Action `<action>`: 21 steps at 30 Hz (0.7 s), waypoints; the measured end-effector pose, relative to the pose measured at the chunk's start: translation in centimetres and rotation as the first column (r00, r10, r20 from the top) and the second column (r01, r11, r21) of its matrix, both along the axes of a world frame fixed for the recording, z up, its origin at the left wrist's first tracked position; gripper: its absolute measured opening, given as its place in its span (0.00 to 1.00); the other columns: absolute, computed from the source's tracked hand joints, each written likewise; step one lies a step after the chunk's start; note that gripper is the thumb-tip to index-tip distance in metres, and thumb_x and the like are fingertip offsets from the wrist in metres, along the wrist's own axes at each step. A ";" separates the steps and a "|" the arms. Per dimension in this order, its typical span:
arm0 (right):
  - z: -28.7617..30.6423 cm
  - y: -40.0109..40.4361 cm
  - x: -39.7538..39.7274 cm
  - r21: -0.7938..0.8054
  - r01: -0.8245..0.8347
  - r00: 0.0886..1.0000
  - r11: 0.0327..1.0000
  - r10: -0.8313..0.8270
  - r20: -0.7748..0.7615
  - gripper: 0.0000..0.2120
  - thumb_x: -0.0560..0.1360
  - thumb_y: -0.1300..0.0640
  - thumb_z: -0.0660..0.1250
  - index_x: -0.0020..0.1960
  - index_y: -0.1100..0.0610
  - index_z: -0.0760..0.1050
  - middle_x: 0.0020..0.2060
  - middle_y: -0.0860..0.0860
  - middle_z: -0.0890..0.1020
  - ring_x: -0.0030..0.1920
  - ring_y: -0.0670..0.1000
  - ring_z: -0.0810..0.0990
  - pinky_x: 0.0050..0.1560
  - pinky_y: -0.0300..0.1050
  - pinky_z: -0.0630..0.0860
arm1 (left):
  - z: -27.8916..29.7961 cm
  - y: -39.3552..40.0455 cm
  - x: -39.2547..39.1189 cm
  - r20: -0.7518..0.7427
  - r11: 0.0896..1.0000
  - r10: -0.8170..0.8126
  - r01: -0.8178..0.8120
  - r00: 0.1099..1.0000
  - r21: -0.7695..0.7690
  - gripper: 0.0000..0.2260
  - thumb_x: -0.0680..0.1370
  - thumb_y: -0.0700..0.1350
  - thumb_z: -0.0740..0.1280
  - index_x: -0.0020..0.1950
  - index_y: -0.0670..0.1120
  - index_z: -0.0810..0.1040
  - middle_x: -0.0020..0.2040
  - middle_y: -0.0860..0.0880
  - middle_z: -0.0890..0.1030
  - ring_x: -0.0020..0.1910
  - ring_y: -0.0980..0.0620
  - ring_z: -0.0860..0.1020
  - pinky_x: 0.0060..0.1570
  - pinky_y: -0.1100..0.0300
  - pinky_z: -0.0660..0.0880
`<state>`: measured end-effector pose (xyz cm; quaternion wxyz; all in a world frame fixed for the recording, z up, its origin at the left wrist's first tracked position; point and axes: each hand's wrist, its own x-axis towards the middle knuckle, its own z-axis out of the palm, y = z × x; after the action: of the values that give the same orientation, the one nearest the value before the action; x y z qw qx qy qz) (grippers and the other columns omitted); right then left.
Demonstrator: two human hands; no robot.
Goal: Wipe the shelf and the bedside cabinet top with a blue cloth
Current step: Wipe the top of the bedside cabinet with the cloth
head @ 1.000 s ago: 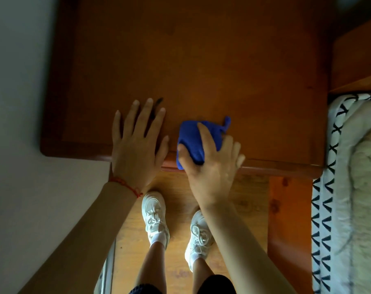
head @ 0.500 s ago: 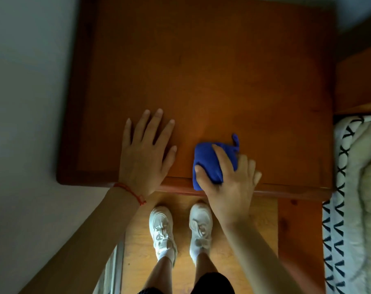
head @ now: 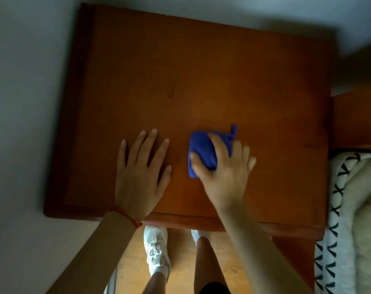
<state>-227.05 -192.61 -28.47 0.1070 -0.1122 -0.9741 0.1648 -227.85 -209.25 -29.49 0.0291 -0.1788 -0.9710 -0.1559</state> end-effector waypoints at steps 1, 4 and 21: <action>-0.2 0.4 -3.1 0.013 0.033 0.999 0.999 -0.032 -0.032 0.25 0.70 0.37 0.59 0.56 0.55 0.75 0.43 0.58 0.77 0.43 0.57 0.73 0.45 0.46 0.60 | 0.1 0.3 -0.8 -0.005 1.000 0.006 -0.006 1.000 -0.004 0.21 0.77 0.52 0.56 0.68 0.45 0.65 0.68 0.37 0.70 0.68 0.41 0.62 0.66 0.41 0.54; -0.3 1.8 -10.0 0.025 0.133 0.987 0.991 -0.131 -0.091 0.26 0.70 0.37 0.59 0.56 0.55 0.76 0.44 0.58 0.78 0.42 0.58 0.74 0.45 0.47 0.63 | 0.2 1.0 -3.6 -0.026 1.000 0.018 -0.018 1.000 -0.026 0.22 0.77 0.52 0.56 0.68 0.44 0.68 0.68 0.37 0.69 0.68 0.40 0.62 0.66 0.40 0.55; 0.3 2.9 -11.0 -0.002 -0.022 1.000 1.000 0.022 -0.020 0.25 0.72 0.37 0.58 0.57 0.56 0.75 0.44 0.58 0.77 0.42 0.55 0.72 0.44 0.44 0.58 | 0.5 2.7 -6.7 0.026 0.997 0.080 -0.080 0.996 0.000 0.22 0.77 0.52 0.57 0.69 0.45 0.66 0.69 0.39 0.69 0.69 0.42 0.63 0.68 0.43 0.53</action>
<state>-238.10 -189.69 -28.20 0.1149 -0.0999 -0.9739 0.1683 -234.51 -206.59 -28.97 0.0228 -0.1378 -0.9776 -0.1573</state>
